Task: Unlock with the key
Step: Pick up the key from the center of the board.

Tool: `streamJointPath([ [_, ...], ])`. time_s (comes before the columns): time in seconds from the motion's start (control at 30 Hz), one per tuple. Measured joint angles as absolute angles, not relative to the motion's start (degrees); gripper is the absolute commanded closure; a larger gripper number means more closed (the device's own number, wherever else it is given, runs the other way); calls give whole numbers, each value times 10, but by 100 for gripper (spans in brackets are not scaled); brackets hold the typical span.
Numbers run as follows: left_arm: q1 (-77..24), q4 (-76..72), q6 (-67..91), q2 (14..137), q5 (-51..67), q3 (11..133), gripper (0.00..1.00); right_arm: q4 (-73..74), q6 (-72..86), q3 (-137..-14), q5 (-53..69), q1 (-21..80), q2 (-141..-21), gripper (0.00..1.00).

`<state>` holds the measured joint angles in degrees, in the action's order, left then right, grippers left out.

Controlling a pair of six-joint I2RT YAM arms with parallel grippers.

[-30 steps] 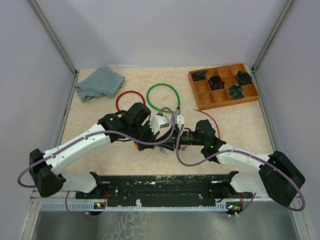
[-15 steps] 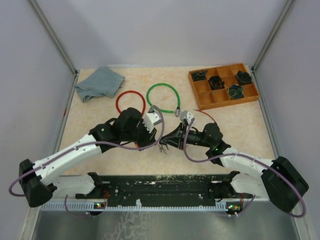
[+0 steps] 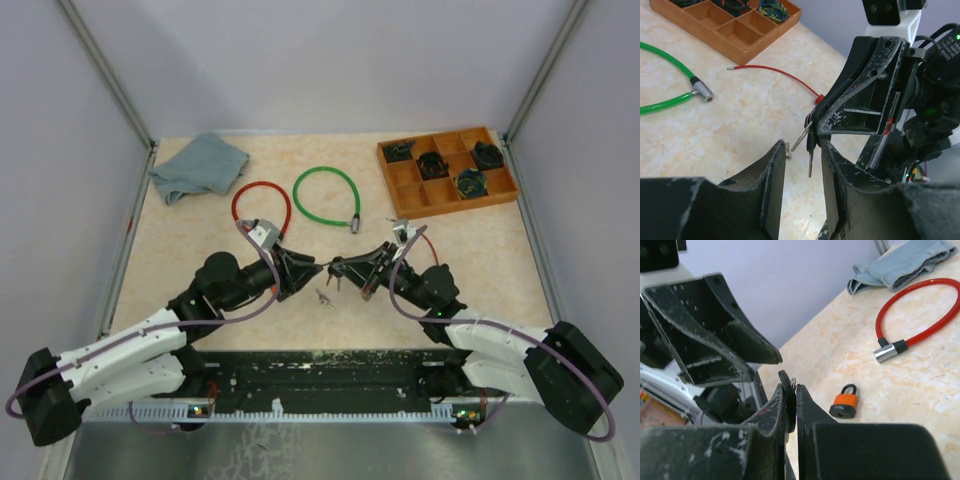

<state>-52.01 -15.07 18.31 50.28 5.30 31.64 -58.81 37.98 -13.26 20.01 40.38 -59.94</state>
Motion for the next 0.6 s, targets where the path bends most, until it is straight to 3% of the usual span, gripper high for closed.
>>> streamJointPath([
  [0.27,-520,-326,287,494,17,223,59,-640,448,-116,150,414,-596,100],
  [0.6,-520,-480,375,551,10,199,59,-687,487,-116,142,427,-596,100],
])
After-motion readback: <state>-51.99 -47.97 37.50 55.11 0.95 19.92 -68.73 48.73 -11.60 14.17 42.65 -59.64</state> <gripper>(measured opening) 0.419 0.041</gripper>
